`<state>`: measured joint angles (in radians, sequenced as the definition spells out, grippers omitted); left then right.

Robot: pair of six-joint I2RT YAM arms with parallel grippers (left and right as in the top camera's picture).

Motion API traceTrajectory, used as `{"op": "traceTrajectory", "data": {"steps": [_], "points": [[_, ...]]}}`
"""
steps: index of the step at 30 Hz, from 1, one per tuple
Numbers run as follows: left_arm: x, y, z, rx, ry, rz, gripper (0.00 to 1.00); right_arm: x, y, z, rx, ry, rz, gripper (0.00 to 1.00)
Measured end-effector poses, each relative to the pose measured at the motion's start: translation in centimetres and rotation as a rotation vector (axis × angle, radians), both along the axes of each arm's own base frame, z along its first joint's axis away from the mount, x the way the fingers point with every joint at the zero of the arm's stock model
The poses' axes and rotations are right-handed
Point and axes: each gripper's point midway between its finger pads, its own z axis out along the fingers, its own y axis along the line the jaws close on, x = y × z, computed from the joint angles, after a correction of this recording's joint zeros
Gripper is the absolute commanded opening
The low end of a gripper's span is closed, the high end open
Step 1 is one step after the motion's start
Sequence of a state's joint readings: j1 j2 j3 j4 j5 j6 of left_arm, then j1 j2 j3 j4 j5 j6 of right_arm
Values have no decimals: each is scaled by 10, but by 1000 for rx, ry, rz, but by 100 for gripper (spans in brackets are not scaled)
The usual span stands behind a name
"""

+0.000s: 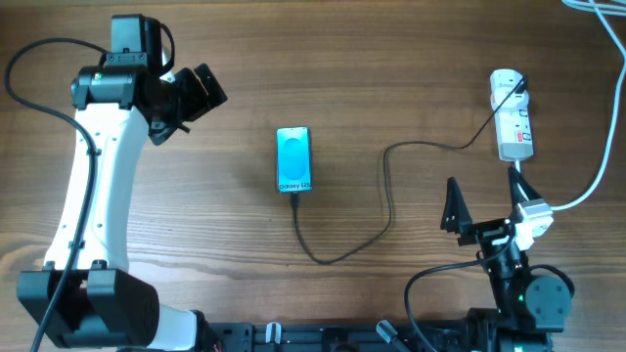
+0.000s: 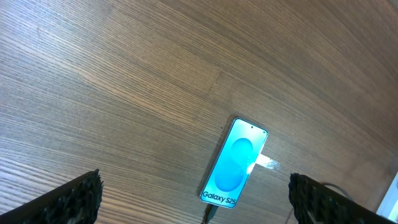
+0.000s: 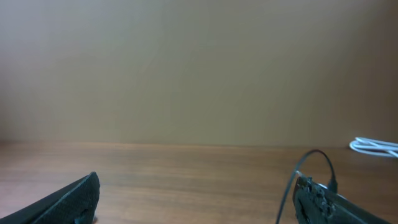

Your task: Plug charger to phone and switch on socket

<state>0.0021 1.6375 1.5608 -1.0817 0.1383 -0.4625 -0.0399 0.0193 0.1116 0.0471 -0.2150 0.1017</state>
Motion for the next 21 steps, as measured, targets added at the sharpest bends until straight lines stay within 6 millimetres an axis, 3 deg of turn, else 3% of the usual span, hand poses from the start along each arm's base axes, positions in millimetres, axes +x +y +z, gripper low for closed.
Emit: {"op": "traceTrajectory", "data": {"steps": [15,21], "points": [[0,0,0,0,0,0,100,10,-17,-29,-34,11,-103,100],[0,0,0,0,0,0,100,12,-24,-62,-72,142,-143,100]]}}
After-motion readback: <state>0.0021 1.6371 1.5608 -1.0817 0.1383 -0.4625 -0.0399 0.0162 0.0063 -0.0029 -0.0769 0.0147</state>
